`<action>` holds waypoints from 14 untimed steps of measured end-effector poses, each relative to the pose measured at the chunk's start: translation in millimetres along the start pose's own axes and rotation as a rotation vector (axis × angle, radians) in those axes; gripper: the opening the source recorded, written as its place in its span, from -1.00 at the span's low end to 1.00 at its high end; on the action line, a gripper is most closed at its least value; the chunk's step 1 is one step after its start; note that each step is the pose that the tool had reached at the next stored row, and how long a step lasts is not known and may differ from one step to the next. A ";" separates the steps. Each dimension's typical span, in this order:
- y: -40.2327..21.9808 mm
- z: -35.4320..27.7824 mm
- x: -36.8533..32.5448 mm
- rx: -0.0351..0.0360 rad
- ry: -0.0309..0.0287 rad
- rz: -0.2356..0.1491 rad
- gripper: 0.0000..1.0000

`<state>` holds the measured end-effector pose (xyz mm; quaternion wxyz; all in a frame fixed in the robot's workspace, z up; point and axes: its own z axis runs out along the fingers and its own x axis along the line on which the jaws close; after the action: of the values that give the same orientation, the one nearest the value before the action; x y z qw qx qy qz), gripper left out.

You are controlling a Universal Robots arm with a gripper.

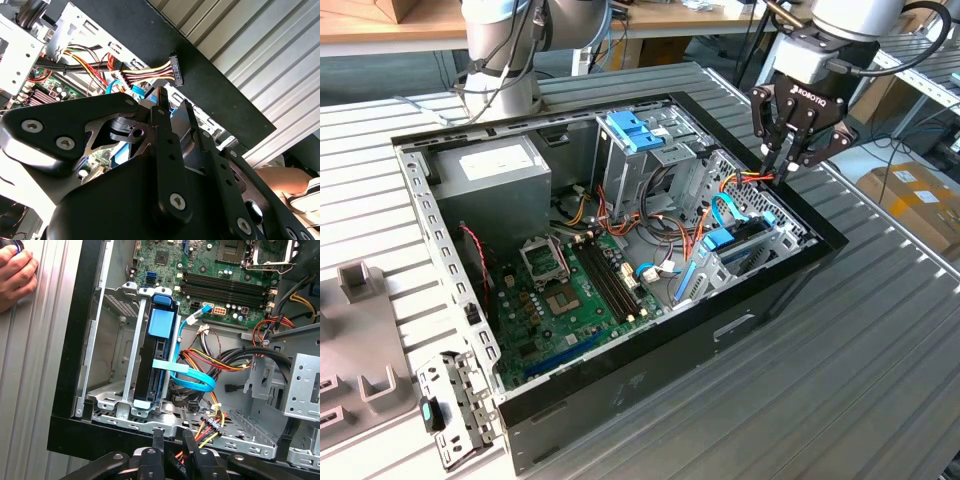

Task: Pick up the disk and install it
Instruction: 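Insert the second disk wire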

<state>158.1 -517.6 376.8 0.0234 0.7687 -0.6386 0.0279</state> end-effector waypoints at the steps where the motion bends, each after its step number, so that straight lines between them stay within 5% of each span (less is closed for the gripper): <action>1: 0.0 0.0 0.0 0.0000 0.0000 0.000 -0.41; 6: -5.8 -0.7 1.1 -0.0022 -0.0003 -0.007 -0.41; 14: -16.3 -0.5 3.0 0.0041 -0.0004 -0.103 -0.41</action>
<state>174.6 -517.5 377.6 0.0231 0.8006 -0.5981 0.0278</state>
